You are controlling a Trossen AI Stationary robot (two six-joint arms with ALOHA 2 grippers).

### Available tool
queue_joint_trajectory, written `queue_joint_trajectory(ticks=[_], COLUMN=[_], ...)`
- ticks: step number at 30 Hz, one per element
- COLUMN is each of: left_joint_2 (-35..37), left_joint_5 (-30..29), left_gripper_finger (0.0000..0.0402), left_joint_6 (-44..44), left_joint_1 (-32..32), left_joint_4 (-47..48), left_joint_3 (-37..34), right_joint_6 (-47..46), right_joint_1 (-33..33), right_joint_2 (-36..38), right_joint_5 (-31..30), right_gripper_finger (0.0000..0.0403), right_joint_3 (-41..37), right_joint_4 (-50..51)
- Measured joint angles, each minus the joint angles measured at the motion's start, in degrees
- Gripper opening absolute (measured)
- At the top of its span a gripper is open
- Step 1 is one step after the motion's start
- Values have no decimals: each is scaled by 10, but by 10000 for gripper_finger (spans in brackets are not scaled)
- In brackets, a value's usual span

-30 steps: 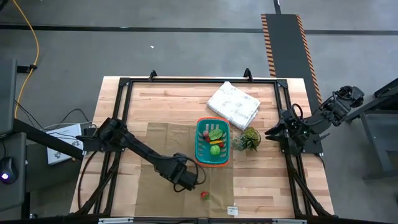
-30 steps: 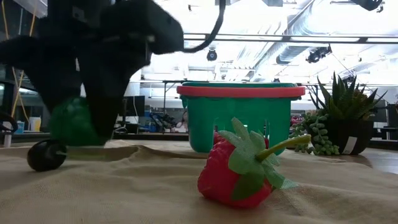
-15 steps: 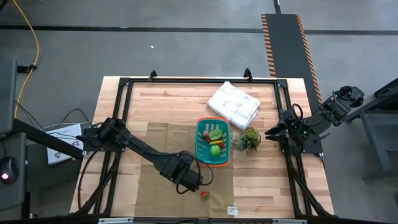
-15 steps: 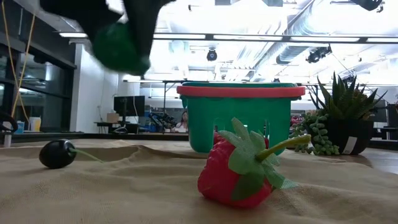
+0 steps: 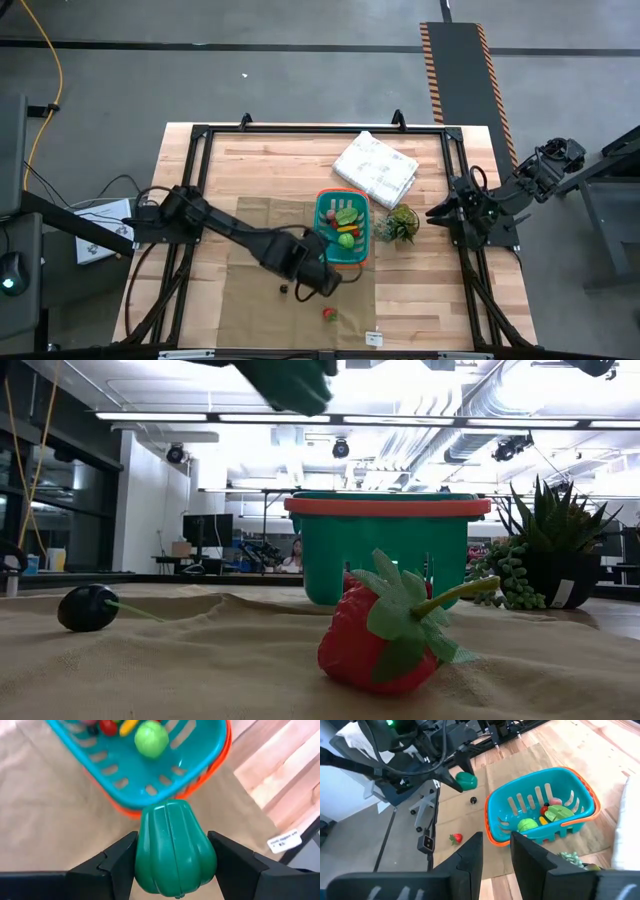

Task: Pick and placing Produce into tupperware
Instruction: Put the green bell pepper into the basket

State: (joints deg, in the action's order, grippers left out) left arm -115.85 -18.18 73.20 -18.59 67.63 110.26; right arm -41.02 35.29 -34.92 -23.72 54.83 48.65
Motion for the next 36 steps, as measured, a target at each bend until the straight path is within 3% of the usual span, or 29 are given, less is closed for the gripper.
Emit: queue_joint_trajectory(ticks=[29, 36], left_joint_2=[0, -2], left_joint_5=[89, 141], left_gripper_finger=[216, 216], left_joint_6=[-460, -566], left_joint_1=[176, 213], left_joint_4=[-10, -59], left_joint_3=[16, 16], right_joint_6=[-101, -129], right_joint_1=[0, 0], right_joint_2=[-17, -44], right_joint_5=[-134, -155], right_gripper_finger=[89, 89], right_joint_3=[0, 0], right_joint_4=[-1, -3])
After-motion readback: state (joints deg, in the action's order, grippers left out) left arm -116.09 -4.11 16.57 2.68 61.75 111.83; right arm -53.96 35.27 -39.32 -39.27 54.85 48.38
